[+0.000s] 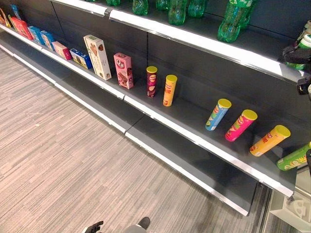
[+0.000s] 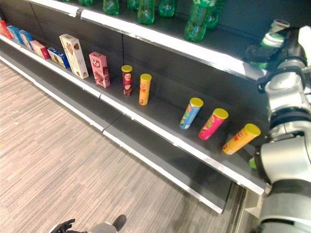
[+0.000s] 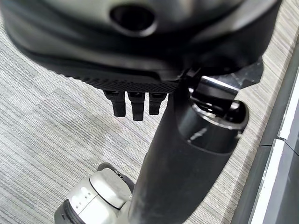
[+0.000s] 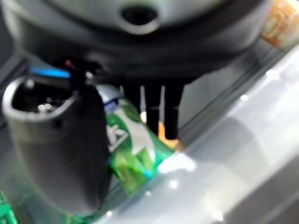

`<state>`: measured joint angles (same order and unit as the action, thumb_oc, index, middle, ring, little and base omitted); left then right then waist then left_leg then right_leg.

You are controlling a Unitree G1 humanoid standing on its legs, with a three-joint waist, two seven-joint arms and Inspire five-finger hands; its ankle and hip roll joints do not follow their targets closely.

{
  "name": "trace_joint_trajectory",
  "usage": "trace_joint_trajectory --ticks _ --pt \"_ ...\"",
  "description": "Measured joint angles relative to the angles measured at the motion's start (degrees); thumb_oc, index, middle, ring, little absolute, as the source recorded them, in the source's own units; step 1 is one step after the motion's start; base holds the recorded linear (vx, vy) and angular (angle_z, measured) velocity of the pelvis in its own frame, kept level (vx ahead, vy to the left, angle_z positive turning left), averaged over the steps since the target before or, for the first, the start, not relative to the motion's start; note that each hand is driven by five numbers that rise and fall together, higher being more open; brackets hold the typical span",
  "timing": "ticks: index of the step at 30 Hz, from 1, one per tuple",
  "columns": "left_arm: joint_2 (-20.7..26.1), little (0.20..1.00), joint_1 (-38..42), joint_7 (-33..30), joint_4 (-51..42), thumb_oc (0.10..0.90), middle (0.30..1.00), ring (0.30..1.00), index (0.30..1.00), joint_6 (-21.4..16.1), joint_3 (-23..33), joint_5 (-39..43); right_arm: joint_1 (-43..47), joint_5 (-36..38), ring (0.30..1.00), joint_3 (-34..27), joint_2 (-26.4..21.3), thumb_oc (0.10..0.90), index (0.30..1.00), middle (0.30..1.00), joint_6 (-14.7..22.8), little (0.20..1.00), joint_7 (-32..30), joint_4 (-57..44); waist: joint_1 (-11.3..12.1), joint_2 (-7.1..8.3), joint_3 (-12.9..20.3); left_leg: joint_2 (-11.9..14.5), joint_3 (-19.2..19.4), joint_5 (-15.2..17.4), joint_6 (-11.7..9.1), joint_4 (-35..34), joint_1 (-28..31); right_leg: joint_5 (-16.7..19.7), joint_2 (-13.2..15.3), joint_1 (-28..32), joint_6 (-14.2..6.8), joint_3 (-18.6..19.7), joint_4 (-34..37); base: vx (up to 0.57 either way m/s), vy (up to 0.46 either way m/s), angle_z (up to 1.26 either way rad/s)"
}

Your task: Put the goods on the table back onto the shelves and tidy them up.

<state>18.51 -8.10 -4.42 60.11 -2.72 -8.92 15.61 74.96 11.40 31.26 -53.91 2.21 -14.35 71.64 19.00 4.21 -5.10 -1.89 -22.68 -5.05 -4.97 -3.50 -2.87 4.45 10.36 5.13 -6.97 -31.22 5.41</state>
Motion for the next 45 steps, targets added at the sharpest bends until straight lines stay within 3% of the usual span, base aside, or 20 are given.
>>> trace_joint_trajectory --ticks 16,20,22,23,25,28,30,32,34,35,36,37,38,39,40,41,42,43,45 --pt "0.0 0.9 0.1 0.0 0.0 0.8 0.9 0.9 0.9 0.0 0.0 0.0 0.0 0.3 0.9 -0.1 0.0 0.8 0.9 0.9 -0.2 0.9 0.2 -0.4 -1.0 0.66 -0.1 0.0 0.0 0.0 0.0 0.0 0.0 0.0 0.0 0.0 0.0 0.1 0.0 0.0 0.006 0.0" --pt "0.0 0.9 -0.2 0.1 -0.6 0.8 0.9 0.9 0.9 0.1 0.8 0.1 -0.5 3.7 0.9 -1.0 -3.3 0.8 0.9 0.9 0.0 0.9 -0.2 -12.6 -2.6 0.77 -0.1 0.1 0.3 -0.1 0.1 -0.2 -0.2 0.2 0.1 -0.6 0.0 0.3 0.0 -0.06 0.096 -0.04" --pt "-0.4 0.9 -0.4 0.2 -1.1 0.8 0.9 0.9 0.9 0.0 1.6 0.2 -2.5 6.8 0.9 -3.1 -8.0 0.8 0.9 0.9 0.3 0.9 -0.9 -25.6 -3.3 0.75 -0.3 0.0 0.4 -0.3 0.3 -0.5 -0.4 0.2 0.4 -0.8 0.1 0.2 0.0 0.02 0.041 -0.06" --pt "-0.3 0.9 -0.9 0.2 -1.1 0.8 0.9 0.9 0.9 0.1 1.6 0.2 -2.7 7.1 0.9 -4.4 -8.5 0.8 0.9 0.9 3.0 0.9 -1.6 -28.9 -4.3 0.87 -0.4 0.0 0.8 -0.3 0.3 -0.9 0.3 0.3 0.3 -0.7 0.1 0.6 0.0 0.03 0.049 -0.09" --pt "-0.6 0.9 -1.0 0.2 -1.1 0.8 0.9 0.9 0.9 0.1 4.3 0.1 -13.7 9.8 0.9 -17.7 -11.1 0.8 0.9 0.9 5.2 0.9 -2.6 -47.5 -5.5 1.69 -0.7 0.0 1.1 -0.1 0.7 -1.0 0.5 0.1 0.4 -0.6 -0.2 1.9 0.0 0.03 0.054 -0.15" --pt "-0.6 0.9 -2.4 0.2 -1.8 0.8 0.9 0.9 0.9 0.3 5.6 0.0 -29.6 11.4 0.9 -33.5 -13.8 0.8 0.9 0.9 14.9 0.9 -3.7 -65.8 -8.2 3.14 -1.2 0.1 4.6 0.2 0.9 -1.6 2.3 0.2 0.7 -0.8 -0.4 5.0 0.0 0.01 0.13 -0.5" --pt "-1.2 0.9 -2.7 0.3 -2.3 0.8 0.9 0.9 0.9 0.5 6.9 0.0 -37.3 13.5 0.9 -40.2 -12.9 0.8 0.9 0.9 16.8 0.9 -4.0 -72.1 -10.8 3.5 -1.4 -0.1 7.4 1.3 1.5 -1.6 2.8 0.7 0.7 -2.2 -0.5 8.1 0.0 -0.02 0.143 -0.76" --pt "-1.9 0.9 -4.4 0.8 -2.3 0.8 0.9 0.9 0.9 0.6 7.6 -0.1 -47.3 13.9 0.9 -46.9 -8.8 0.8 0.9 0.9 19.1 0.9 -3.4 -79.3 -13.4 4.07 -1.5 0.1 13.4 1.6 2.8 -1.6 3.8 2.2 1.0 -4.3 -0.5 13.6 0.0 -0.02 0.071 -1.29" --pt "-1.9 0.9 -4.9 1.5 -2.0 0.8 0.9 0.9 0.9 0.6 7.7 -0.1 -51.5 14.3 0.9 -47.2 -6.6 0.8 0.9 0.9 18.7 0.9 -3.4 -79.6 -16.0 3.38 -1.7 0.0 16.2 2.4 3.8 -1.7 4.5 2.7 1.6 -4.5 -0.8 15.5 0.0 -0.04 0.149 -0.96" --pt "-1.9 0.9 -4.7 1.4 -2.0 0.8 0.9 0.9 0.9 0.5 7.7 -0.2 -51.5 14.4 0.9 -47.2 -6.5 0.8 0.9 0.9 18.3 0.9 -3.4 -78.8 -16.1 3.0 -1.7 -0.1 17.0 2.6 3.8 -1.6 4.8 2.9 1.8 -4.5 -1.1 15.4 0.0 -0.09 0.216 -0.48" --pt "-1.4 0.9 -4.8 1.2 -6.9 0.8 0.9 0.9 0.9 1.4 7.1 -0.2 -61.0 14.4 0.9 -55.0 -1.1 0.8 0.9 0.9 17.3 0.9 -3.2 -84.0 -17.6 2.55 -2.1 -0.5 18.3 2.9 4.4 -0.2 5.1 3.4 1.9 -4.9 -1.3 16.5 -0.6 -0.03 0.097 -1.01" --pt "-1.6 0.9 -5.0 1.8 -9.3 0.8 0.9 0.9 0.9 -0.2 8.1 -0.1 -68.6 14.3 0.9 -56.7 5.6 0.8 0.9 0.9 18.1 0.9 -3.1 -87.4 -17.2 2.38 -2.0 -0.3 22.7 3.4 4.8 -0.8 6.1 4.2 1.4 -7.1 -1.0 20.2 -1.1 -0.14 0.226 -1.04" --pt "-1.7 0.9 -4.0 2.0 -9.0 0.8 0.9 0.9 0.9 0.0 7.7 -0.2 -70.6 14.1 0.9 -56.4 5.5 0.8 0.9 0.9 17.3 0.9 -2.8 -87.1 -19.2 1.71 -2.5 -0.5 24.0 3.7 5.1 -0.4 5.6 4.7 2.1 -7.8 -1.4 21.0 -0.9 -0.11 0.182 -1.58" --pt "-1.3 0.9 -4.0 2.3 -9.6 0.8 0.9 0.9 0.9 0.0 7.0 -0.4 -70.3 13.6 0.9 -54.8 7.4 0.8 0.9 0.9 15.8 0.9 -2.3 -85.0 -21.7 0.56 -3.7 -0.2 27.9 3.5 5.8 -0.8 6.1 6.2 2.0 -10.7 -2.7 23.9 -3.0 -0.14 0.176 -1.58" --pt "-0.8 0.9 -4.0 2.9 -9.7 0.8 0.9 0.9 0.9 -0.5 6.7 -0.9 -68.0 13.6 0.9 -52.1 7.5 0.8 0.9 0.9 15.5 0.9 -2.2 -82.5 -21.6 0.05 -5.3 0.6 32.2 3.4 6.0 -1.7 7.7 8.3 0.8 -13.3 -6.4 25.2 -4.4 -0.04 0.037 -1.87" --pt "-0.6 0.9 -3.1 3.5 -8.7 0.8 0.9 0.9 0.9 -0.4 7.1 -1.7 -69.0 13.6 0.9 -51.6 5.0 0.8 0.9 0.9 13.8 0.9 -2.1 -81.5 -22.0 0.04 -6.6 0.4 34.3 3.8 6.2 -1.6 8.1 8.9 0.6 -13.8 -7.1 25.0 -4.3 -0.01 -0.04 -1.66" --pt "0.0 0.9 -2.6 3.6 -8.5 0.8 0.9 0.9 0.9 -0.5 7.6 -2.3 -69.5 13.0 0.9 -51.2 2.2 0.8 0.9 0.9 12.7 0.9 -1.5 -80.4 -23.2 0.12 -8.1 0.6 37.2 3.8 6.5 -1.7 9.1 6.1 1.2 -14.0 -7.2 22.7 -4.3 0.01 -0.112 -1.14" --pt "0.3 0.9 -2.6 3.7 -8.4 0.8 0.9 0.9 0.9 -0.6 8.0 -2.3 -69.7 12.5 0.9 -51.2 2.0 0.8 0.9 0.9 12.5 0.9 -1.1 -80.4 -23.2 -0.11 -8.4 1.3 38.7 3.9 6.6 -1.7 9.5 5.3 1.5 -14.6 -6.0 20.6 -5.6 0.0 -0.141 -0.93" --pt "0.9 0.9 -2.8 3.8 -9.0 0.8 0.9 0.9 0.9 -0.7 8.4 -2.2 -69.7 12.1 0.9 -51.4 0.1 0.8 0.9 0.9 12.3 0.9 -0.9 -80.6 -22.4 -1.5 -8.8 3.7 43.5 4.2 6.1 -1.6 10.4 5.2 5.1 -14.5 -6.1 7.9 -8.3 0.06 -0.086 -1.08"
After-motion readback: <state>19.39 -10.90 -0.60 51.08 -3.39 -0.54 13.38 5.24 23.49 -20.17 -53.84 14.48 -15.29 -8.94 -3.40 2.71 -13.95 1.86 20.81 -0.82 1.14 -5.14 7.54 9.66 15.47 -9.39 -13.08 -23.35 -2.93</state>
